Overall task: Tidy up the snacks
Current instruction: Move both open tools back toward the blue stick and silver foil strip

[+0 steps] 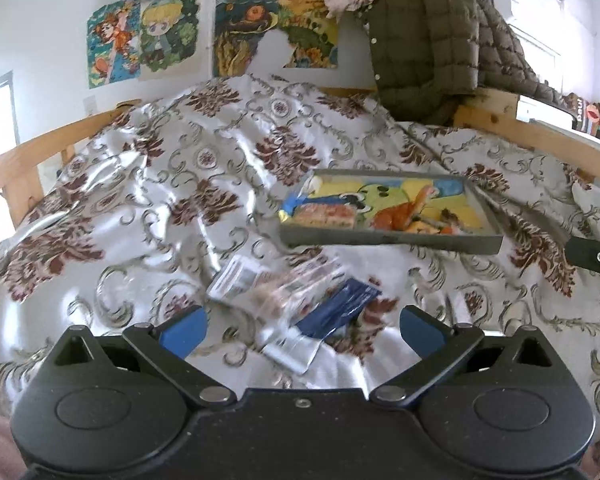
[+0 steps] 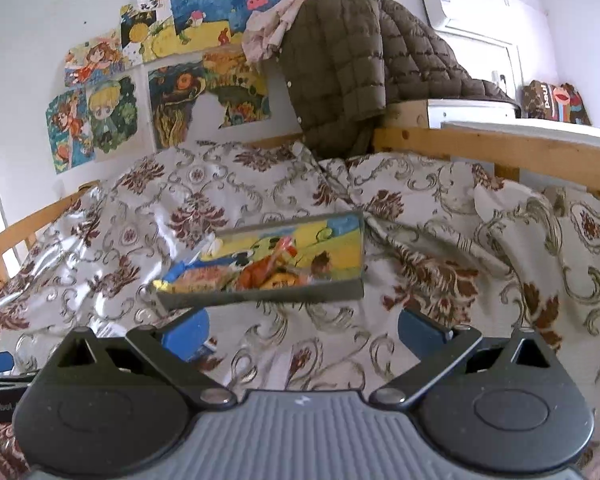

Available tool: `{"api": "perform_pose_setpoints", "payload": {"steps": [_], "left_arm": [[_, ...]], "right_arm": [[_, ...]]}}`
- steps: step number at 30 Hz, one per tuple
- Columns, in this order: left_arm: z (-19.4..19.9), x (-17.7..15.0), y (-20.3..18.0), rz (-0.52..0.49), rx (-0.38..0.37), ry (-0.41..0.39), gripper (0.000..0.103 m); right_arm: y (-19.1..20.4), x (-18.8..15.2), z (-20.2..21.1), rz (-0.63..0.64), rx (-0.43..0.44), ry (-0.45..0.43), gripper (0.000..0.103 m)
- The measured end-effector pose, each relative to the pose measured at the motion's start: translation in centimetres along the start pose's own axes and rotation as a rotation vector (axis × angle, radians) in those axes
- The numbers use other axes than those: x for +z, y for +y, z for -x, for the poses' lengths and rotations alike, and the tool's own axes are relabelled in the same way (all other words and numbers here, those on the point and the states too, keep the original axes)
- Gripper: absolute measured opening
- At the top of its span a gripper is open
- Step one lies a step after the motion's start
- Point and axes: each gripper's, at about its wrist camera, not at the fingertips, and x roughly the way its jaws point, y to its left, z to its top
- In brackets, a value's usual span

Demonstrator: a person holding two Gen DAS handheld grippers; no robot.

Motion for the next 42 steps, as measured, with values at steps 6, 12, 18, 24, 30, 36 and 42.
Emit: {"api": "perform_pose_setpoints", "payload": {"steps": [6,12,18,24,30,36,42], "left_arm": [[1.2,-1.5,1.1,0.034,0.001,0.060,0.102],[1.8,-2.1,1.0,0.043,0.004,0.083,0.102],[1.9,-2.2,0.7,0.029,0.019,0.090,0.102],[1.9,-2.2,0.8,0.038,0.017,0.089,0.102],[2.0,-2.1,1.0,0.046,0.016,0.081,0.102],[1.9,-1.9,1.0,0.063,0.009,0.077,0.102],[1.0,-1.2,1.1,0.093,-0.041,0.121,0.102]], "right_arm": [[1.1,-1.1,0.5,0.031,-0.071,0.091,0.103],[1.5,-2.1,0.3,0.028,-0.098,0.179,0.103],[2.5,-2.8,0.4,0.087,-0.076,0.216,0.103],[3.6,-2.9,0.5,0.139,-0.057,0.213,0.103],[3.4,-2.9,0.4,0.129,-0.053,0.217,0.103],[3.5,-3.0,0.3,0.130,-0.036,0.210,0.103],[3.5,-3.0,0.2,0.126,-0.029,0.213,0.103]]}}
